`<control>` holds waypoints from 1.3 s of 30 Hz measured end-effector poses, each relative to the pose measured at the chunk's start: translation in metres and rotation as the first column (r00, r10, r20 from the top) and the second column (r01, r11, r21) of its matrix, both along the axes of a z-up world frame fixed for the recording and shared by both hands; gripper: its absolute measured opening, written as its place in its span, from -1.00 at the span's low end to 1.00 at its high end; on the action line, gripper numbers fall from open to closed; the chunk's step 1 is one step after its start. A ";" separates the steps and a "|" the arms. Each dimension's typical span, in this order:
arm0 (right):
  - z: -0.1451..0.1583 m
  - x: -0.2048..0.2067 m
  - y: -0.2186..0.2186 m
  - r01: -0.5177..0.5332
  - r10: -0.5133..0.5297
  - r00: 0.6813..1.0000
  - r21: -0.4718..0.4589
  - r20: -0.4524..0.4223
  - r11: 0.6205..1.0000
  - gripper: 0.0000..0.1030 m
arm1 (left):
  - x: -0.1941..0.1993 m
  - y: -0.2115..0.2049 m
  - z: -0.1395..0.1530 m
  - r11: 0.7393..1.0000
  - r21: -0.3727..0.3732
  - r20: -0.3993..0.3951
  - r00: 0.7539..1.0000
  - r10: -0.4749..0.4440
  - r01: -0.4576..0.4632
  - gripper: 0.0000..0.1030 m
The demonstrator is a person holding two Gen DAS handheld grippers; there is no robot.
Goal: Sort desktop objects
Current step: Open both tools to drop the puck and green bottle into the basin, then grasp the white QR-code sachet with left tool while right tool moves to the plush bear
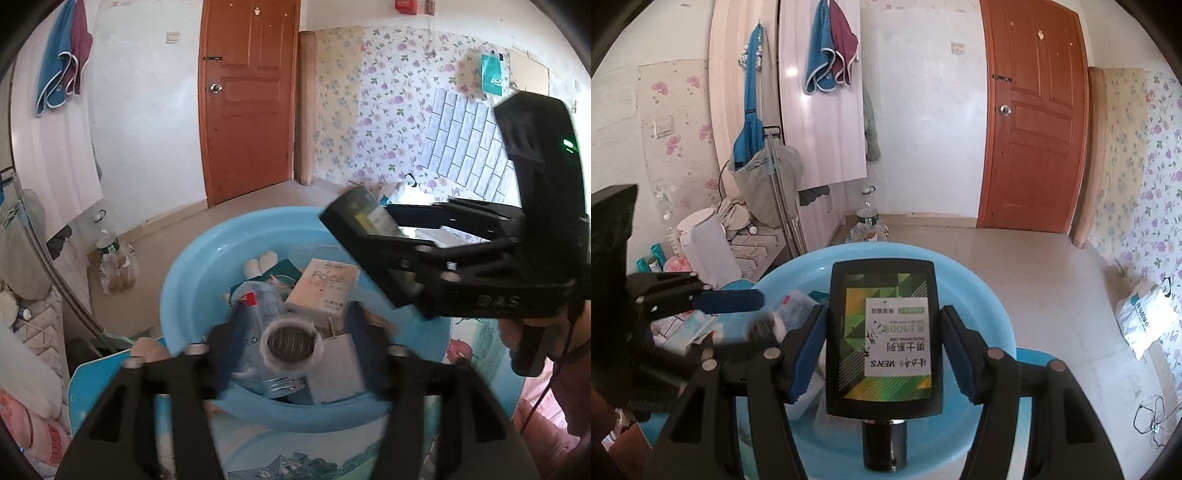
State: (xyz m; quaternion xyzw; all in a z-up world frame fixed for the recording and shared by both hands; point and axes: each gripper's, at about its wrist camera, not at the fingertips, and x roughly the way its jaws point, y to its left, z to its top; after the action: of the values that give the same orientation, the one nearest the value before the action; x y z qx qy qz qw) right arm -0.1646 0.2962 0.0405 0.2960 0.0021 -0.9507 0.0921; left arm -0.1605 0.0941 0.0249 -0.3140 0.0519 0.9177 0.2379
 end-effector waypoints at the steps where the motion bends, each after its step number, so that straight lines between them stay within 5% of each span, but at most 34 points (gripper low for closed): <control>1: -0.002 -0.002 0.000 0.003 -0.003 1.000 -0.003 0.005 1.000 0.18 | 0.000 0.001 0.000 1.000 0.007 -0.001 1.000 -0.007 0.007 0.45; 6: 0.000 0.001 -0.002 0.006 -0.007 1.000 -0.010 -0.018 1.000 0.23 | 0.005 -0.005 -0.002 0.999 0.038 0.002 1.000 -0.003 0.003 0.71; 8: 0.002 0.006 -0.005 0.010 -0.011 1.000 -0.005 -0.025 1.000 0.42 | 0.011 -0.011 -0.005 1.000 0.031 0.006 1.000 0.004 -0.004 0.71; 20: 0.007 0.028 -0.049 -0.068 0.068 0.997 0.006 -0.030 0.998 0.43 | 0.065 -0.091 -0.026 0.979 -0.035 0.030 0.979 0.202 -0.201 0.74; 32: 0.005 0.036 -0.118 -0.204 0.206 0.979 0.104 -0.011 0.973 0.43 | 0.049 -0.128 -0.079 0.955 -0.130 0.137 0.949 0.282 -0.265 0.73; 35: 0.004 0.033 -0.136 -0.235 0.236 0.972 0.131 0.008 0.963 0.43 | 0.046 -0.132 -0.085 0.960 -0.128 0.157 0.950 0.269 -0.250 0.42; 37: 0.002 0.029 -0.146 -0.249 0.248 0.968 0.147 0.026 0.957 0.43 | 0.045 -0.131 -0.086 0.961 -0.145 0.172 0.950 0.260 -0.236 -0.44; 39: 0.001 0.022 -0.160 -0.264 0.259 0.964 0.163 0.050 0.951 0.43 | 0.048 -0.132 -0.087 0.958 -0.175 0.154 0.955 0.252 -0.225 -0.54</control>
State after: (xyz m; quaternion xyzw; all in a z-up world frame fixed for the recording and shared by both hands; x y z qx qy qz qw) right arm -0.1423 0.1361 0.0418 0.3130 0.1203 -0.9223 0.1920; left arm -0.1125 -0.0382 -0.0622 -0.4147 0.0639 0.9018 0.1035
